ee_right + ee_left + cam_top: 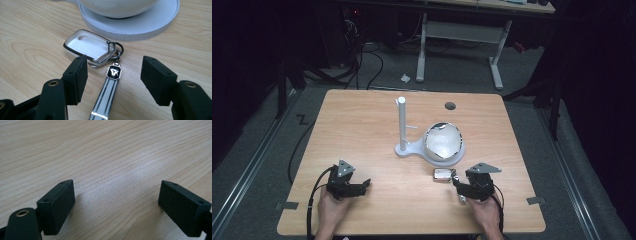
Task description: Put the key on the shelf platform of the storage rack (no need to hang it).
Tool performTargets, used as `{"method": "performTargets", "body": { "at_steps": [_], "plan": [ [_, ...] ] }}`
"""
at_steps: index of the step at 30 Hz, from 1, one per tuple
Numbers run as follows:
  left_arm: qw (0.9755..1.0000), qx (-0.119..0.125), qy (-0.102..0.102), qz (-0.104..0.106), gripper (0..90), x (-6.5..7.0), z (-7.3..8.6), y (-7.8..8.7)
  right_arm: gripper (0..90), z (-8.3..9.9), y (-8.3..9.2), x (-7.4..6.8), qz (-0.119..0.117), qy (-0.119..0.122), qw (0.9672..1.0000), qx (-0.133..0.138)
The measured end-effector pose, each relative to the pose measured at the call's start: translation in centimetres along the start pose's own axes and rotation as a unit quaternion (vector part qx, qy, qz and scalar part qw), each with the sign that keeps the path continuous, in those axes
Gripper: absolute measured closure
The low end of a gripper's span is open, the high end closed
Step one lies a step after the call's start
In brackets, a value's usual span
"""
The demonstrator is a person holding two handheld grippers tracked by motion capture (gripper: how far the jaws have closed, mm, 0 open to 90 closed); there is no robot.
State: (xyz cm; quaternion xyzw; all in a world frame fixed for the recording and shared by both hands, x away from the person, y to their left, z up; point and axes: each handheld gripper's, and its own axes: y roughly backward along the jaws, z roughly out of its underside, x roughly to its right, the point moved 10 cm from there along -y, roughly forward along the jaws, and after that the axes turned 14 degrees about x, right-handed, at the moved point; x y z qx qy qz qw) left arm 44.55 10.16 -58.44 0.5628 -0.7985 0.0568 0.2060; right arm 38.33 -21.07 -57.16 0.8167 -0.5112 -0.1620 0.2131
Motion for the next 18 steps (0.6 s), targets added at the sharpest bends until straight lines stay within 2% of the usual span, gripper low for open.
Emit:
{"method": "performTargets", "body": {
  "at_steps": [5, 15, 18],
  "plan": [
    [1.0, -0.001, 0.001, 0.0, 14.3, 0.0, 0.0, 0.0, 38.8, 0.4, -0.7, -0.2, 0.004, 0.009, 0.9999, -0.012],
    [1.0, -0.001, 0.002, 0.0, 14.6, 0.0, 0.0, 0.0, 50.5, 1.3, -1.8, 0.4, 0.032, 0.027, 0.9987, -0.029],
    [1.0, -0.001, 0.002, 0.0, 14.7, 0.0, 0.0, 0.0, 53.3, 1.5, -2.0, 0.5, 0.033, 0.025, 0.9986, -0.034]
  ]
}}
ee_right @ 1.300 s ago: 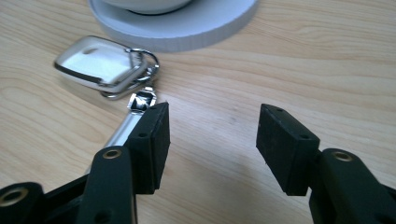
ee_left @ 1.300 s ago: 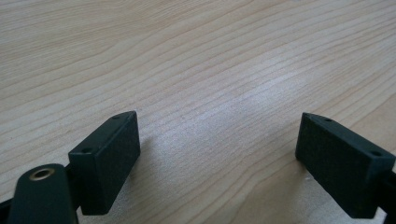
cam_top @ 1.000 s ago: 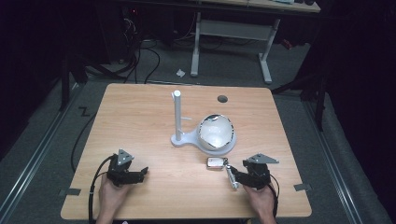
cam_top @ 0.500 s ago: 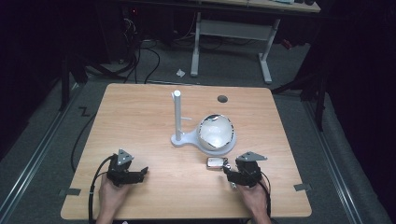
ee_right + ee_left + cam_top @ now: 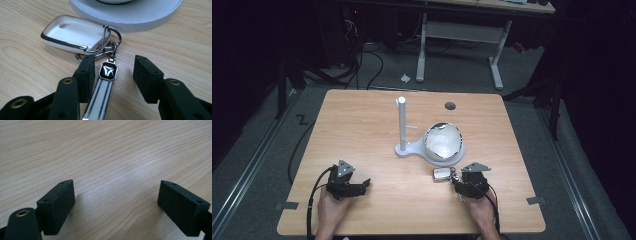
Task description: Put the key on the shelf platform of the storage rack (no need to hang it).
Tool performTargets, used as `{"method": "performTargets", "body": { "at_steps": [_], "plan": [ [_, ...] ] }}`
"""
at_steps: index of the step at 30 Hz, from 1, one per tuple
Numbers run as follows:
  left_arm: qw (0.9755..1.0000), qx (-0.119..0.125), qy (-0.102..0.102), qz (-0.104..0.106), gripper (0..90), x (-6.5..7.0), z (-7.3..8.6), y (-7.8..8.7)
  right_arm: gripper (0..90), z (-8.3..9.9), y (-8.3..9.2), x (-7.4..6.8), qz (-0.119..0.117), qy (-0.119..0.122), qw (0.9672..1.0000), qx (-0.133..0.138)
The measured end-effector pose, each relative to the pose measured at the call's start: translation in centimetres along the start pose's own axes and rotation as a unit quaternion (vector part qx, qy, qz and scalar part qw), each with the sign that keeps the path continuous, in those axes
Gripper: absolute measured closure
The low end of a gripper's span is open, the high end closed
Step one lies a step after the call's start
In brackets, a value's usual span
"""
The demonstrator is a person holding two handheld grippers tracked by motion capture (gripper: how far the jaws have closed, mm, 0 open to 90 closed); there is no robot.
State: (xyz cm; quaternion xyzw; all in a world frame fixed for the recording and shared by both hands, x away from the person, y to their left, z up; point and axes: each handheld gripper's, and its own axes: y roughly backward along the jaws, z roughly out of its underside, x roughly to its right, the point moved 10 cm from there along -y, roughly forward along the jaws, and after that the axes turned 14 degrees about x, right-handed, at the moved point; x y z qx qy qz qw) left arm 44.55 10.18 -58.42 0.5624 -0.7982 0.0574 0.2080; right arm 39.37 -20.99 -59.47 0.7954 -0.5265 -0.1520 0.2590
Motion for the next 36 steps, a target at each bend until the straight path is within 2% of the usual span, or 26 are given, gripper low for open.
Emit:
{"method": "performTargets", "body": {
  "at_steps": [16, 36],
  "plan": [
    [1.0, 0.0, 0.0, 0.0, 14.7, 0.0, 0.0, 0.0, 71.2, -0.05, -0.13, -0.04, -0.008, 0.002, 1.0, 0.003],
    [1.0, 0.001, -0.001, -0.001, 14.7, -0.01, 0.0, -0.01, 73.9, -0.17, 0.29, -0.03, -0.003, 0.019, 0.9998, 0.002]
  ]
}}
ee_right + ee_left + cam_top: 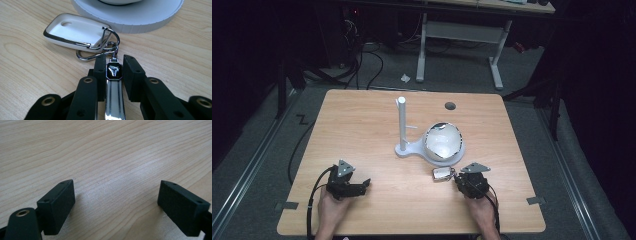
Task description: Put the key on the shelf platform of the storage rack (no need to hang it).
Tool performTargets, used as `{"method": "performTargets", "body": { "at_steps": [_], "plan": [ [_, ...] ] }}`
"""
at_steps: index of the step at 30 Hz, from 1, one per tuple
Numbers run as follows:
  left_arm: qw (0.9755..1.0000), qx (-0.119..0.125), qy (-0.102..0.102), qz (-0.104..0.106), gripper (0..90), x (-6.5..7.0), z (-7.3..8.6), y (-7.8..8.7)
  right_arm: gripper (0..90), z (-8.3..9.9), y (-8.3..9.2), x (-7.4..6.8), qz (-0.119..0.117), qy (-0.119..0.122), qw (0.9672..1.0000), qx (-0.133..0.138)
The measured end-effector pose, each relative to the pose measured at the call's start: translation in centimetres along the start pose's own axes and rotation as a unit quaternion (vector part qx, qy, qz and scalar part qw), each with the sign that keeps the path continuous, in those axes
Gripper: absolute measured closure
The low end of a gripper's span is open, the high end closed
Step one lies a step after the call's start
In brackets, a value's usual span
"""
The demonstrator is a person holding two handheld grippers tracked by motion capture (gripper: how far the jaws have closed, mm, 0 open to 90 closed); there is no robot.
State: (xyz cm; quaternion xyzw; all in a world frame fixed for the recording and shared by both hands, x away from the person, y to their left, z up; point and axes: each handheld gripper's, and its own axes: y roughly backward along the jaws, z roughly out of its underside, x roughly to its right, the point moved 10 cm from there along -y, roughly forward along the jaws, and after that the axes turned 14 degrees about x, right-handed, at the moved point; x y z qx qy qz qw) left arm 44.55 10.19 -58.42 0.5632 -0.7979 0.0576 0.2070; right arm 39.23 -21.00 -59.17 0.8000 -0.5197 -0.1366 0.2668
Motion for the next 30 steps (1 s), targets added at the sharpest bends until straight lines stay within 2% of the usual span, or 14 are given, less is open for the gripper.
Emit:
{"method": "performTargets", "body": {
  "at_steps": [6, 30],
  "plan": [
    [1.0, 0.0, 0.0, 0.0, 14.8, 0.0, 0.0, 0.0, 74.0, -0.6, 0.7, 0.1, -0.006, -0.009, 0.9999, 0.013],
    [1.0, 0.0, -0.003, 0.0, 14.9, 0.0, 0.0, 0.0, 74.1, -4.1, 3.5, 0.6, -0.017, -0.011, 0.998, 0.061]
  ]
}}
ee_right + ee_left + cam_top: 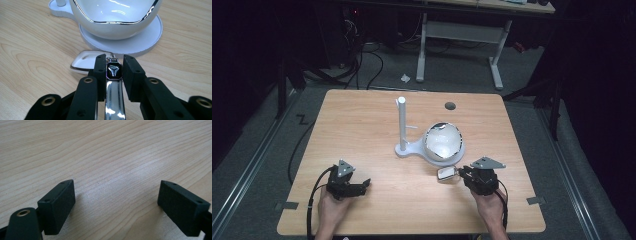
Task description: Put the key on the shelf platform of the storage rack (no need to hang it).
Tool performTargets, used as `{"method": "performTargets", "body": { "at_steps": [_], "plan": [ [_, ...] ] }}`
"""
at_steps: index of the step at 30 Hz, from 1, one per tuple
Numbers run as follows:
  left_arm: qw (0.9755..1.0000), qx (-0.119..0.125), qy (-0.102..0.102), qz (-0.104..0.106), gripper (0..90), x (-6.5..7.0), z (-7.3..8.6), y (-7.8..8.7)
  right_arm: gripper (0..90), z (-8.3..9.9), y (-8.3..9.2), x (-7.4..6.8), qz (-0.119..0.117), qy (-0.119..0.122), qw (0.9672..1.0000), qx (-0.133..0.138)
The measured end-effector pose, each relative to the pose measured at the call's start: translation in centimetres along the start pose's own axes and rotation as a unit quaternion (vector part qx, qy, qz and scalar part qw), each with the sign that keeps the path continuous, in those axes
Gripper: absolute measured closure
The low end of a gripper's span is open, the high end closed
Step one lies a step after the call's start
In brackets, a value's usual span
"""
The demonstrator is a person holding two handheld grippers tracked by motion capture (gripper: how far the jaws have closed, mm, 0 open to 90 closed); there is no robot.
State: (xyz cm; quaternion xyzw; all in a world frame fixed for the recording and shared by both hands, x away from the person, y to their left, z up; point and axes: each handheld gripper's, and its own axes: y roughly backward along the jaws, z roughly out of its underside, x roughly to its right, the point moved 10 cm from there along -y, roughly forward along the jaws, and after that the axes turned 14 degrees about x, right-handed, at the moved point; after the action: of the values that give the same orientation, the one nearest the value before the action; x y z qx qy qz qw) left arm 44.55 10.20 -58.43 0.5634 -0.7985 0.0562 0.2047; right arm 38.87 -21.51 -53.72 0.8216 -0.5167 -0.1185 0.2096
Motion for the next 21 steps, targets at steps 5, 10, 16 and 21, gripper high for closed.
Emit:
{"method": "performTargets", "body": {
  "at_steps": [5, 10, 16, 21],
  "plan": [
    [1.0, 0.0, 0.001, 0.0, 14.9, 0.0, 0.0, 0.0, 74.1, -0.7, 0.5, 0.1, -0.002, 0.0, 1.0, 0.006],
    [1.0, 0.0, 0.0, 0.0, 14.9, 0.0, 0.0, 0.0, 74.1, -1.2, 0.9, 0.2, -0.003, 0.002, 0.9999, 0.013],
    [1.0, 0.0, 0.0, 0.0, 14.9, 0.0, 0.0, 0.0, 74.1, -1.6, 1.3, 0.4, -0.004, -0.001, 0.9998, 0.018],
    [1.0, 0.0, 0.001, 0.0, 14.9, 0.0, 0.0, 0.0, 74.1, -1.9, 1.6, 0.5, -0.004, 0.0, 0.9998, 0.021]
  ]
}}
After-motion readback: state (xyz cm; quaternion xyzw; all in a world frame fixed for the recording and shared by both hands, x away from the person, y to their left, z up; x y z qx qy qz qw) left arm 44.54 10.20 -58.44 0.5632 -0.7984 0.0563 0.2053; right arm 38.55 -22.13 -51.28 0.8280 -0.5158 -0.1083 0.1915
